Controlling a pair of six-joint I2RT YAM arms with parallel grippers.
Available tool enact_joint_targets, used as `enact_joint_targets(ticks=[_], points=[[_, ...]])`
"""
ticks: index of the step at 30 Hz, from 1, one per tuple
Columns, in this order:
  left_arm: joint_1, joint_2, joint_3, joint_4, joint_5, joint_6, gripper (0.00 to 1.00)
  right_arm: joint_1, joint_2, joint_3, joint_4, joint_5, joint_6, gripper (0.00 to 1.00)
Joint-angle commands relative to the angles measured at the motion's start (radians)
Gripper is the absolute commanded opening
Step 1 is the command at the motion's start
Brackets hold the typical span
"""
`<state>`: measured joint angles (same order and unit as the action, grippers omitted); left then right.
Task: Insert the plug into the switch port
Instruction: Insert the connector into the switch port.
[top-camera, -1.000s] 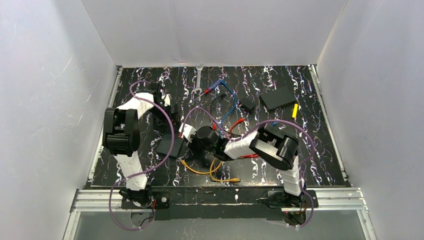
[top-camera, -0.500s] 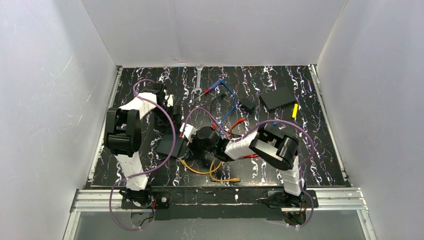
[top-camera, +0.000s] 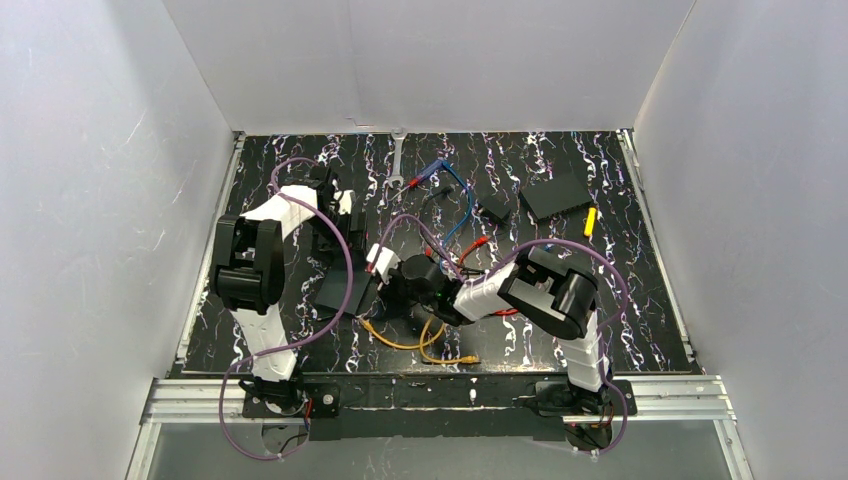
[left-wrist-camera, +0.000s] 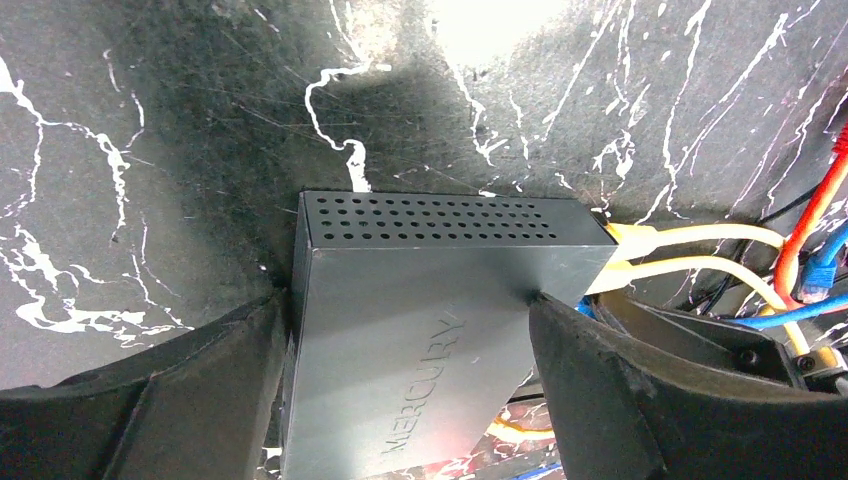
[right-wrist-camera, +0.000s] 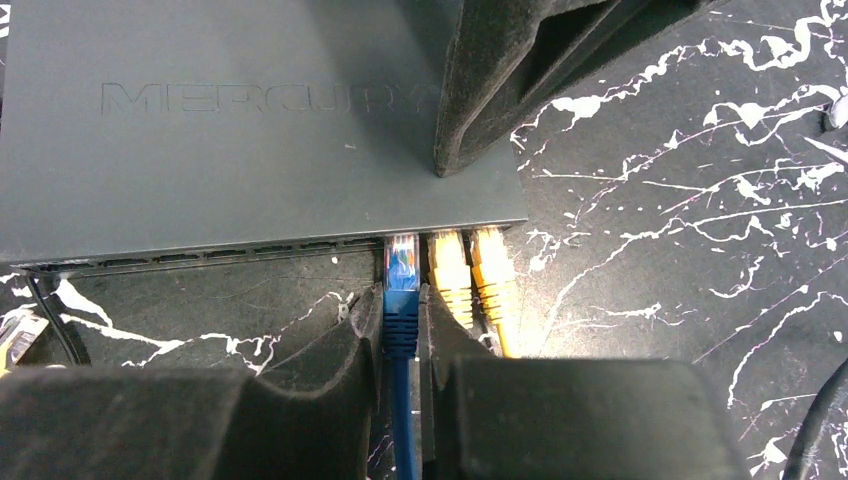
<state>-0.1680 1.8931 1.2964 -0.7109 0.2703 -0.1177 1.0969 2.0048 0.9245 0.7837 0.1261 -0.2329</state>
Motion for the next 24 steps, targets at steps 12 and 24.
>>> enact_joint_targets(ticks=[12, 24], points=[[-0.084, 0.005, -0.002, -0.039, 0.095, 0.036, 0.84, -0.029, 0.037, 0.032, 0.255, -0.155, 0.014, 0.01], [-0.088, 0.005, 0.003, -0.052, -0.042, 0.016, 0.84, -0.029, 0.002, 0.011, 0.226, -0.132, 0.009, 0.08]])
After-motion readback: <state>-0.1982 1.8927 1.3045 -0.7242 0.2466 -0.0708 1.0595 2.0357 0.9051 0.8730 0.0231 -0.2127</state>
